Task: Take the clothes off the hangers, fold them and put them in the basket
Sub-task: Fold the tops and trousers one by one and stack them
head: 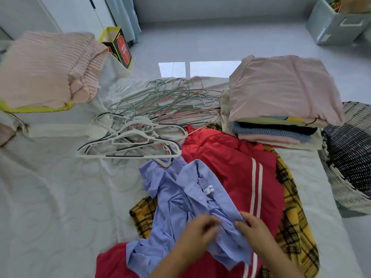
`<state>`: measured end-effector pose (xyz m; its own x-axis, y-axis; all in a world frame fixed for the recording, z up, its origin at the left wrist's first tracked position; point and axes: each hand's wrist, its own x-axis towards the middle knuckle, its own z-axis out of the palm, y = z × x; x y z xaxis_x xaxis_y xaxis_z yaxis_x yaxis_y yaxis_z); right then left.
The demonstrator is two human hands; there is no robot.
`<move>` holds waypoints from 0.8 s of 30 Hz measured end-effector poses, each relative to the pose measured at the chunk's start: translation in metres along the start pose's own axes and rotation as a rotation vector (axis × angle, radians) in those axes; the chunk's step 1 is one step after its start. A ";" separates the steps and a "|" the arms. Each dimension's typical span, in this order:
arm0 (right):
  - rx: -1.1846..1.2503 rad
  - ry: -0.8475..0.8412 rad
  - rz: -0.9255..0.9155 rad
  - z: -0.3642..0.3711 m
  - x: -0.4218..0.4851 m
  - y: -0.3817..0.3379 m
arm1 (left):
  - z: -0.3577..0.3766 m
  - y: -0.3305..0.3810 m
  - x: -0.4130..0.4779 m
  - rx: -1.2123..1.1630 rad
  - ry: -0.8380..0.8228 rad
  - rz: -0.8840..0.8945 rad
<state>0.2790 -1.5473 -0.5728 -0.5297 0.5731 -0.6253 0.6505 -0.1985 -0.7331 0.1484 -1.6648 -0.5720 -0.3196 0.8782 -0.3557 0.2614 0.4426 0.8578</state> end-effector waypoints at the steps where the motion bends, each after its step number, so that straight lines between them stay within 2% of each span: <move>1: 0.002 -0.019 -0.011 -0.002 -0.005 0.001 | -0.011 -0.002 0.010 0.022 0.116 -0.022; 3: 0.008 -0.051 -0.063 -0.007 -0.017 0.001 | -0.036 0.006 0.034 0.147 0.279 -0.027; 5: -0.045 -0.035 -0.153 -0.011 -0.025 0.002 | -0.055 0.021 0.066 0.365 0.276 0.047; 10: -0.257 0.007 -0.359 -0.026 -0.041 0.000 | -0.043 0.049 0.118 1.103 -0.225 0.209; 12: -0.275 0.045 -0.397 -0.034 -0.047 0.002 | -0.038 0.052 0.128 1.259 -0.273 0.228; 14: -0.270 0.105 -0.395 -0.043 -0.052 0.007 | -0.040 0.057 0.132 1.253 -0.242 0.211; 17: -0.252 0.221 -0.345 -0.062 -0.060 0.015 | -0.049 0.069 0.127 1.088 -0.212 0.171; 24: -0.365 0.537 -0.312 -0.114 -0.079 -0.011 | -0.058 0.122 0.084 0.835 -0.044 0.259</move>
<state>0.3753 -1.5001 -0.4849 -0.4406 0.8903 -0.1147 0.7026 0.2625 -0.6614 0.1004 -1.5473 -0.4756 -0.1265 0.9682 -0.2158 0.9079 0.2006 0.3680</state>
